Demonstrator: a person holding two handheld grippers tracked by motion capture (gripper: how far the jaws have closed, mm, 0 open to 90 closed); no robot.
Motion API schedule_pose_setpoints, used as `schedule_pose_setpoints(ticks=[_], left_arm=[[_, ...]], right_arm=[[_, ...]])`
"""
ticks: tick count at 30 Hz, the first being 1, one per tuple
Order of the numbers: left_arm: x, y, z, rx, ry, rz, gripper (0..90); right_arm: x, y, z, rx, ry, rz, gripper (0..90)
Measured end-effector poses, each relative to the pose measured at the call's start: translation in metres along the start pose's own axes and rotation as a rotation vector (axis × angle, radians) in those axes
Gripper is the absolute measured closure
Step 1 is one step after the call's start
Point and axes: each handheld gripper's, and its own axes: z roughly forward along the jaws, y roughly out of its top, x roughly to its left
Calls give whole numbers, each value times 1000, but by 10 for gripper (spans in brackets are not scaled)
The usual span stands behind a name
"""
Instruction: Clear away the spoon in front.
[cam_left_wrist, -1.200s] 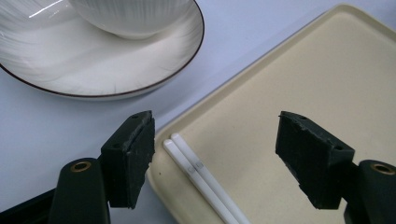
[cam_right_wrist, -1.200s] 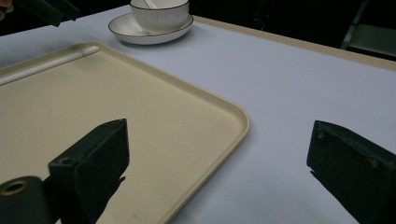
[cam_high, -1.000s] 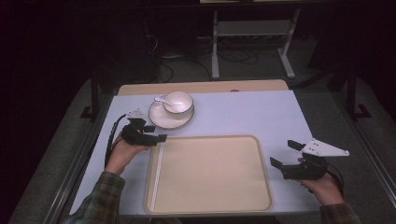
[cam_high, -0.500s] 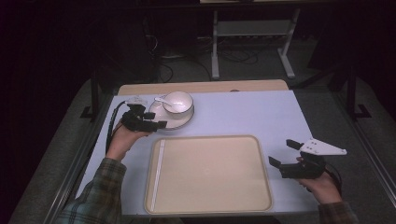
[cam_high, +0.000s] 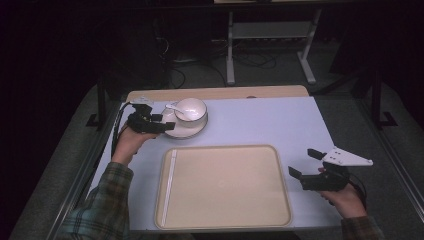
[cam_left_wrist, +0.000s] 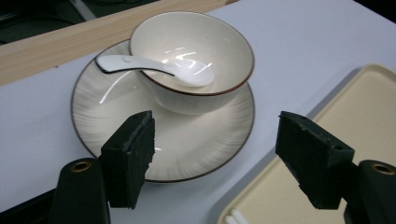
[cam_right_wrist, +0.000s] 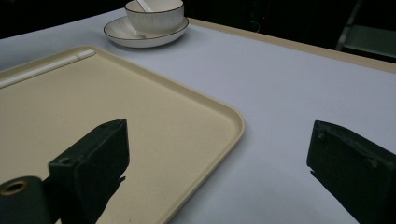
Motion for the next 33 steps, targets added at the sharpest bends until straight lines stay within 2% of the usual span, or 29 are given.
schedule_pose_setpoints(ticks=[10, 15, 24, 27, 29, 33], left_arm=[[25, 14, 1, -10, 43, -29, 289], [35, 23, 5, -11, 41, -37, 299], [51, 37, 22, 19, 43, -35, 353], [57, 37, 28, 1, 25, -74, 376], [58, 38, 32, 9, 37, -72, 388], [60, 40, 40, 22, 30, -80, 391]], right_arm=[[-1, -1, 0, 7, -2, 3, 50], [0, -2, 1, 11, -2, 6, 50], [-2, -3, 2, 15, -5, 11, 51], [-3, -3, 2, 14, -7, 12, 50], [-3, -4, 1, 17, -8, 14, 50], [-5, -4, 1, 17, -9, 18, 50]])
